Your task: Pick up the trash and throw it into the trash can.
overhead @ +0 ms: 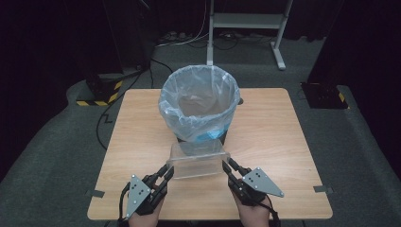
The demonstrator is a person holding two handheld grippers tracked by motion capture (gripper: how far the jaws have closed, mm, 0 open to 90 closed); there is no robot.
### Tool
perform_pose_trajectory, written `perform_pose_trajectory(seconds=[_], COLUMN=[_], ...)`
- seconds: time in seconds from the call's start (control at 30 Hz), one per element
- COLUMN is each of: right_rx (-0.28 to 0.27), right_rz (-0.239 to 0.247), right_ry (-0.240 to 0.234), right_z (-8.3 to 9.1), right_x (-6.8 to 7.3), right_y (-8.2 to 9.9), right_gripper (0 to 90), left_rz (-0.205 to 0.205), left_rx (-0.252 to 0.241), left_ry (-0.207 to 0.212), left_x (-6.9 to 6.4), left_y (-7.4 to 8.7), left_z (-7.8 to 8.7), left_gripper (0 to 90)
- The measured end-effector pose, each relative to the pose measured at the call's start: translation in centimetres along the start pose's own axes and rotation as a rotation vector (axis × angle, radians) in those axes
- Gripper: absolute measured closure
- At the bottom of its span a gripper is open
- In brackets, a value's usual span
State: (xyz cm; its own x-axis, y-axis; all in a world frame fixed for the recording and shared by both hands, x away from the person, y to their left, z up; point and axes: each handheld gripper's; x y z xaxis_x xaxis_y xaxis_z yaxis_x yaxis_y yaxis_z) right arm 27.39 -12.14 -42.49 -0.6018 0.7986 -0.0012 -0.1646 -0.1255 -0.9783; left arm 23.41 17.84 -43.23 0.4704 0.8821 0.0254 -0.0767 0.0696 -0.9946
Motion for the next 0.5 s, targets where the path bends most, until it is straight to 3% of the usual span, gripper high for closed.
perform_pose_trajectory(seconds=[0.27, 0.5], right_rx=[0.003, -0.029], right_rz=[-0.014, 0.004], right_ry=[0.007, 0.009], right_z=[0.45, 0.89], right_x=[0.33, 0.21], right_y=[0.76, -0.14], right_gripper=[75.7, 76.7], left_rz=[0.003, -0.005], left_rx=[-0.001, -0.034], left_ry=[0.013, 0.018], left_x=[-0.12, -0.08], left_y=[0.40, -0.53], left_z=[0.08, 0.16], left_gripper=[78.0, 78.1])
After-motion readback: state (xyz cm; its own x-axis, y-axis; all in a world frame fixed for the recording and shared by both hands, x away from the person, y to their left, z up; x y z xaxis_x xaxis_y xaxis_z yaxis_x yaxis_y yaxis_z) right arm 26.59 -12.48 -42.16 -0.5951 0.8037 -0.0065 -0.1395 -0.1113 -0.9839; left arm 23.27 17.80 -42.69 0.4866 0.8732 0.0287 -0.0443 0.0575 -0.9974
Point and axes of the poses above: each handheld gripper's, and its own axes: z roughly backward along the jaws, y roughly out of its underside, x roughly to its left, and after that the axes turned 2 degrees about -y, right-handed
